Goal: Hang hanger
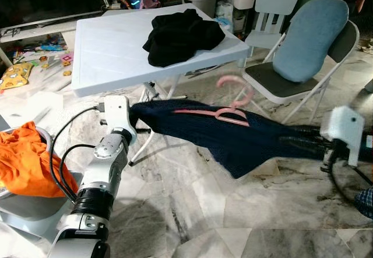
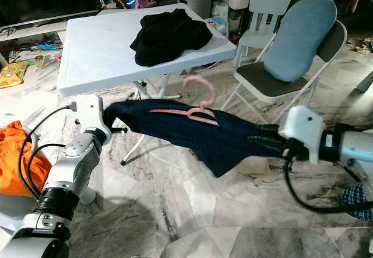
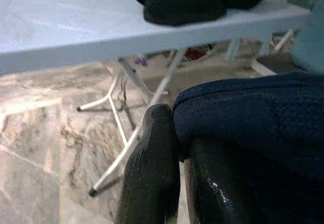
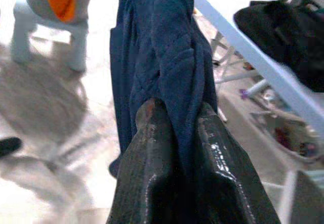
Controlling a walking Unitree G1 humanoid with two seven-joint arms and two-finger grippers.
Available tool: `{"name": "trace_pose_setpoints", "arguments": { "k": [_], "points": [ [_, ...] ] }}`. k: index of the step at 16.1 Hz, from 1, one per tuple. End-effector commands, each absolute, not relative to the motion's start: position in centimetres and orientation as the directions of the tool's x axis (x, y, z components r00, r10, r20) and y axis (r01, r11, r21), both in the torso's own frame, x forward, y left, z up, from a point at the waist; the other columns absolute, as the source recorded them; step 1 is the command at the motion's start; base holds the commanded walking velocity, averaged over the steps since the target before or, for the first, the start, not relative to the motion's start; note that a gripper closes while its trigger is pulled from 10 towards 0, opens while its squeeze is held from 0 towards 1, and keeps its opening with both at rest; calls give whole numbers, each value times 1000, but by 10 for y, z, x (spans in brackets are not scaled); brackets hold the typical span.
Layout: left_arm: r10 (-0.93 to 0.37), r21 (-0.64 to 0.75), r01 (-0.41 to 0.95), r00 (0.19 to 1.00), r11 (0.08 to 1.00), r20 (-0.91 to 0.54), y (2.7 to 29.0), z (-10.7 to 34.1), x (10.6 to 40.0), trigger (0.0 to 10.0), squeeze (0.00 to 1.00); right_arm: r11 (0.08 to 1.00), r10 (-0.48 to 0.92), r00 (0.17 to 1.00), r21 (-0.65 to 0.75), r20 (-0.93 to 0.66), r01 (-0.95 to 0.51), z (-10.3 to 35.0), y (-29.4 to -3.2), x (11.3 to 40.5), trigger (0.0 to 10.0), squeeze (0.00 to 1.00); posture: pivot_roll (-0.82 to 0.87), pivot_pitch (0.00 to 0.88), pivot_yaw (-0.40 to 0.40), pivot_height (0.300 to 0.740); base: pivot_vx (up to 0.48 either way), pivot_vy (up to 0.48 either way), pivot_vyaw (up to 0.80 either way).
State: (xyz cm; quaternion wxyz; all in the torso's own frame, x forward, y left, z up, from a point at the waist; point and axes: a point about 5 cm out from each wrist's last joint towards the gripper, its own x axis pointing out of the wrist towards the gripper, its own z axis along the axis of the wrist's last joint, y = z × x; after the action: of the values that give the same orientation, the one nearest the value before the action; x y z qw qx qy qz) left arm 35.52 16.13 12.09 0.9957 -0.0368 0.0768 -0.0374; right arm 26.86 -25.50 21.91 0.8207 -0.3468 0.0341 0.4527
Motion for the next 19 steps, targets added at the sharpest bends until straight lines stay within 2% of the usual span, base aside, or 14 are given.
{"name": "trace_pose_setpoints", "arguments": {
  "k": [1, 3, 5, 7, 9, 10, 11, 13, 14, 16, 17, 19],
  "points": [
    [47, -75, -63, 977, 995, -207, 193, 110, 348, 0, 0, 380, 653, 669, -610, -355, -695, 222, -262, 274, 10000, 0, -184, 0, 80, 740, 0, 0, 0],
    [-21, -83, 1, 972, 997, -234, 169, 102, 344, 0, 0, 346, 623, 724, -727, -295, -594, 204, -251, 279, 10000, 0, -185, 0, 74, 740, 0, 0, 0],
    [-45, -61, 31, 968, 998, -248, 162, 99, 342, 0, 0, 303, 593, 740, -764, -318, -570, 194, -250, 278, 10000, 0, -190, 0, 74, 740, 0, 0, 0],
    [-82, -57, 71, 972, 996, -221, 147, 103, 341, 0, 0, 322, 566, 769, -779, -298, -538, 182, -243, 278, 10000, 0, -195, 0, 70, 740, 0, 0, 0],
    [-103, -71, 89, 968, 993, -230, 132, 98, 336, 0, 0, 339, 591, 759, -769, -274, -541, 170, -231, 277, 10000, 0, -191, 0, 65, 740, 0, 0, 0],
    [-114, -57, 104, 965, 993, -238, 129, 95, 334, 10000, 616, 339, 597, 755, -767, -272, -545, 166, -229, 276, 10000, 0, -188, 0, 61, 740, 0, 0, 0],
    [-115, -39, 109, 963, 993, -244, 130, 92, 331, 10000, 1000, 352, 601, 755, -761, -263, -545, 165, -228, 277, 10000, 0, -186, 0, 59, 740, 0, 0, 0],
    [-68, 56, 85, 966, 995, -248, 145, 87, 328, 10000, 1000, 381, 607, 755, -743, -247, -550, 171, -229, 278, 10000, 0, -193, 0, 57, 740, 0, 0, 0],
    [-90, 75, 110, 969, 991, -230, 146, 90, 328, 10000, 1000, 379, 600, 759, -744, -254, -550, 173, -233, 279, 10000, 0, -192, 0, 56, 740, 0, 0, 0],
    [-220, 14, 225, 964, 974, -152, 127, 104, 326, 10000, 1000, 388, 590, 765, -740, -257, -549, 172, -235, 280, 10000, 0, -187, 0, 56, 740, 0, 0, 0],
    [-244, 14, 249, 960, 968, -140, 123, 106, 325, 10000, 1000, 390, 590, 765, -739, -258, -549, 172, -235, 280, 10000, 0, -185, 0, 57, 740, 0, 0, 0],
    [-396, 11, 396, 918, 918, -28, 98, 123, 315, 10000, 1000, 397, 594, 761, -729, -260, -558, 170, -233, 279, 10000, 0, -187, 0, 59, 740, 0, 0, 0]
  ]
}}
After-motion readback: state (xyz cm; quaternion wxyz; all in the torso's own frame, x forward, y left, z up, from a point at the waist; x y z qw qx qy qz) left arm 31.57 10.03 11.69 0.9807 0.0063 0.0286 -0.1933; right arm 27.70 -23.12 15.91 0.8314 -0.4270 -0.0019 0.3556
